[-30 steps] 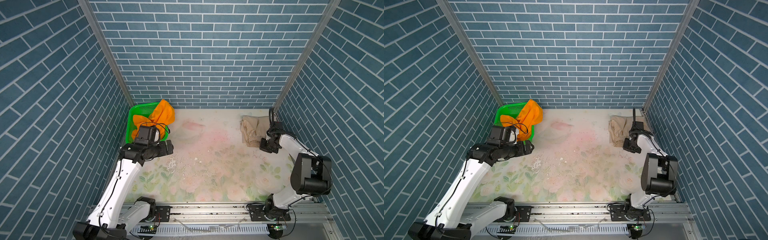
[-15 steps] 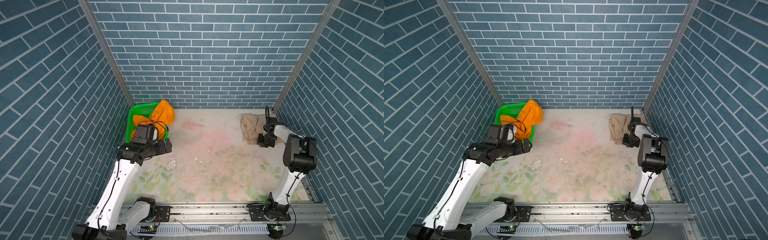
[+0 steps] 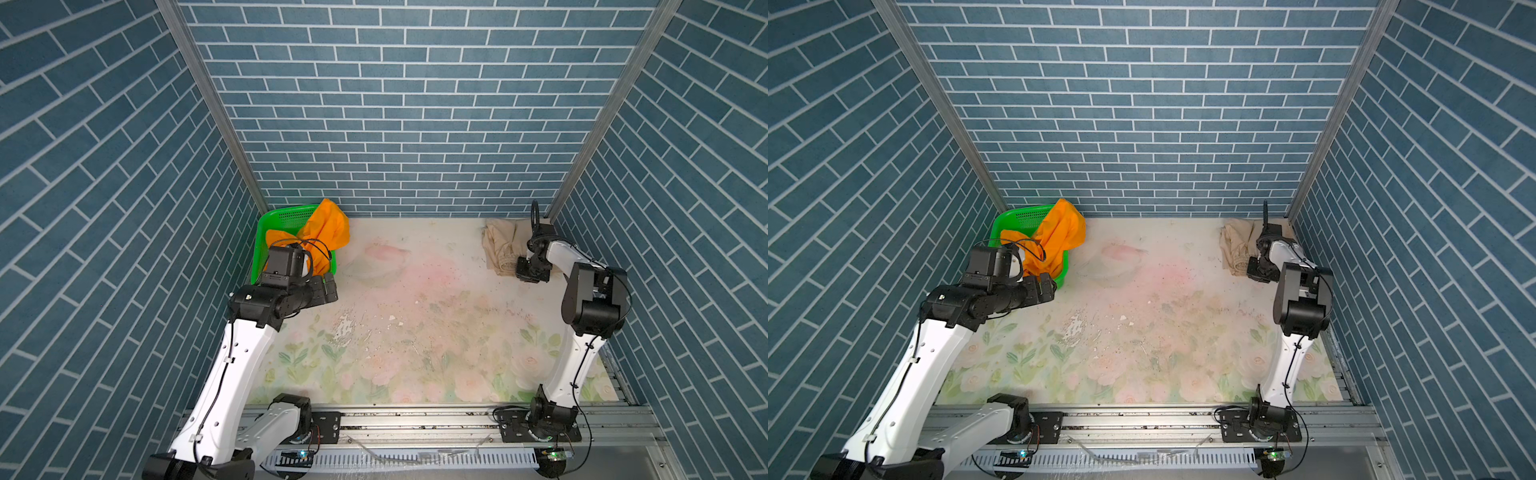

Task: Fold and stack the shorts
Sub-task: 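Place the beige bundle in the far corner and open the right gripper, then grasp the orange shorts in the green basket with the left gripper while right withdraws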

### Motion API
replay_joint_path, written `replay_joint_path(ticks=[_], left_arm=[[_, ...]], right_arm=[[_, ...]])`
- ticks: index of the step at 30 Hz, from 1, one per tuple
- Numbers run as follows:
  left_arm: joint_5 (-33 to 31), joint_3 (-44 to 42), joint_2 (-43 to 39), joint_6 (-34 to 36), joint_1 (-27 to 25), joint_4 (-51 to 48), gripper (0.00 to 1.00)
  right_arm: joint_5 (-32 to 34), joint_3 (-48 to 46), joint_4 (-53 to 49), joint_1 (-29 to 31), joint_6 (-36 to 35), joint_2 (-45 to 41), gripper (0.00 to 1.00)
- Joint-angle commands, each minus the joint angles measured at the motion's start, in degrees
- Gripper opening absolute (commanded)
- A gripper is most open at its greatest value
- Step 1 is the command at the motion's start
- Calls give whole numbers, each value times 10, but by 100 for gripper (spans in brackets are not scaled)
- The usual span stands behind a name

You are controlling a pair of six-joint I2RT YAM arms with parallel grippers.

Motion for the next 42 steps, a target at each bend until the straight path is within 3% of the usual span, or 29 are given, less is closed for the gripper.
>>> replay_joint_path(ticks=[1,7,13,18,21,29,34,37,42], left_arm=[[-45,48,29,29,5,23,100],[-112,155,120,98,8,50,100],[-111,198,213,188,34,91,100],[-68,220,287,201,95,82,100],[-87,223,334,217,103,74,100],[-145,230,443,240,115,92,100],[-112,248,487,223,135,100,99],[-105,277,517,212,147,82,81],[-82,290,536,208,170,87,18]], right_arm=[[-39,-59,35,10,-8,-114,37],[-74,-181,85,89,-21,-320,59],[-162,-272,140,229,-25,-457,67],[-183,-329,178,309,-7,-516,70],[-185,-356,198,333,3,-532,70],[-189,-392,219,355,28,-547,71],[-176,-403,221,357,36,-564,71],[-165,-409,228,358,41,-567,71],[-163,-413,251,358,53,-558,71]])
